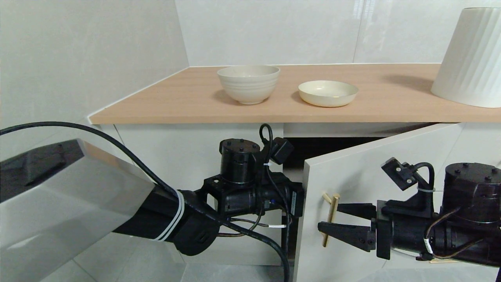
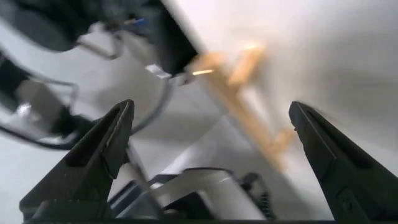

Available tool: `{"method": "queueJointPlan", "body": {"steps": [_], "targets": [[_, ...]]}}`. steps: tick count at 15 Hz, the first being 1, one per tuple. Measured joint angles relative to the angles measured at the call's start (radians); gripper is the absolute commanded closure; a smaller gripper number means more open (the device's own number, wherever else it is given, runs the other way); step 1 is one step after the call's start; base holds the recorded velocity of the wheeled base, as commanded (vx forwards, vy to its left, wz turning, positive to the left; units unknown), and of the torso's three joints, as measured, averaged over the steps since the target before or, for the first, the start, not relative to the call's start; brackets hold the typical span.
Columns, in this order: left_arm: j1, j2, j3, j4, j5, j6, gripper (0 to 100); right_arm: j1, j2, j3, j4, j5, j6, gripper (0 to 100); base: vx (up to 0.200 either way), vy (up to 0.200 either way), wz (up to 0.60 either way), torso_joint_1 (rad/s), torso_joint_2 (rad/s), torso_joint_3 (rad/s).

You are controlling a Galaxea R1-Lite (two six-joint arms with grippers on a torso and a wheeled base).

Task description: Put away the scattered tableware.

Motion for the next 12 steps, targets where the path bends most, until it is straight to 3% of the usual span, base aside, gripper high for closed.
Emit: {"method": "queueJointPlan", "body": {"steps": [7, 12], "targets": [[-0.005, -0.009, 0.006, 0.003, -0.001, -0.001, 100, -0.047, -0.103, 0.106, 0.056, -0.002, -0.029, 0, 0.000, 0.000, 0.00, 0.000, 0.00, 0.000], [-0.005, -0.025, 0.016, 0.003, -0.001, -0.008, 100, 0.000, -0.324, 0.118, 0.470, -0.006, -0.068, 0, 0.000, 0.000, 0.00, 0.000, 0.00, 0.000]]}}
